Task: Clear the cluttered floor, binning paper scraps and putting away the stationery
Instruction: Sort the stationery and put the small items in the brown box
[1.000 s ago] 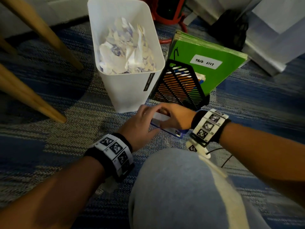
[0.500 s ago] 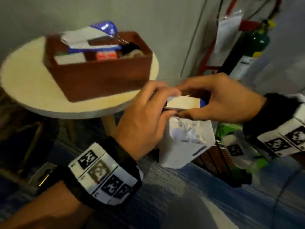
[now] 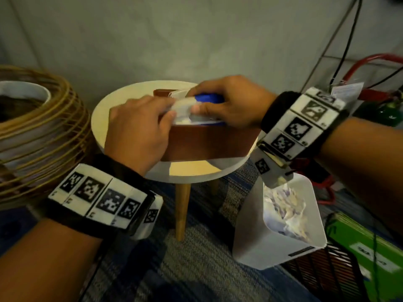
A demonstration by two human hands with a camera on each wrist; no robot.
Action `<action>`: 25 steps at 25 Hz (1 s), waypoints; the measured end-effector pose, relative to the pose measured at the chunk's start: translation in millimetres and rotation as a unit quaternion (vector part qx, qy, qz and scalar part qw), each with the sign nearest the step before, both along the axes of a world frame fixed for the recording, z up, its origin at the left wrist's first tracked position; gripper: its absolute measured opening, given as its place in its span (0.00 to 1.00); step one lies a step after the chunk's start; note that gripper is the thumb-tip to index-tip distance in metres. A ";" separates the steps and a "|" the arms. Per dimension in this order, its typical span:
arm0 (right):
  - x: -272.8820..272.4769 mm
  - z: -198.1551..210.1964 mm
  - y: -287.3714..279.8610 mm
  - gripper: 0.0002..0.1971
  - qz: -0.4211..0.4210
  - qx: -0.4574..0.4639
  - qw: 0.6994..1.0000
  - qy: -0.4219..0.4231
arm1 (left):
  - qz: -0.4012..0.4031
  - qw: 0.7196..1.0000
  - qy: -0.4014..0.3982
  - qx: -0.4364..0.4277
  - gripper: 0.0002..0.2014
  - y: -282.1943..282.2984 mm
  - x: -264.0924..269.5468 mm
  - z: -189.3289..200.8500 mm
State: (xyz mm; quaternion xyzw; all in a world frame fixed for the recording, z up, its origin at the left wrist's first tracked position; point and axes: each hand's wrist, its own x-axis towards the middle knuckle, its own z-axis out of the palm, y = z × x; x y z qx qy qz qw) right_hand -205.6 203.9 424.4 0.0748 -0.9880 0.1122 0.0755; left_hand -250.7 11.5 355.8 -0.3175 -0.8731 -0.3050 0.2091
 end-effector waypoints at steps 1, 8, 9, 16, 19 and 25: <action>-7.3 -9.8 1.4 0.19 -0.004 0.006 0.999 -0.035 | 0.006 0.999 -0.021 -0.024 0.22 -0.1 0.0 -3.1; 0.5 -23.1 12.4 0.28 0.062 0.012 0.994 -0.093 | 0.055 0.993 -0.013 -0.106 0.27 4.7 6.5 -3.5; 8.0 -21.1 14.1 0.29 0.058 0.012 0.996 -0.062 | 0.057 0.992 -0.015 -0.112 0.27 5.1 7.5 -0.7; 97.5 -66.6 93.6 0.20 -0.172 -0.214 0.948 0.160 | -0.137 0.988 0.074 0.008 0.17 35.1 66.5 -6.6; 146.2 -129.2 142.9 0.13 -0.354 -0.109 0.929 0.002 | -0.279 0.960 0.021 0.033 0.09 69.2 103.3 -39.6; 216.0 -230.4 178.0 0.22 -0.528 -0.082 0.815 -0.225 | -0.320 0.913 -0.189 -0.167 0.21 120.6 143.0 -129.6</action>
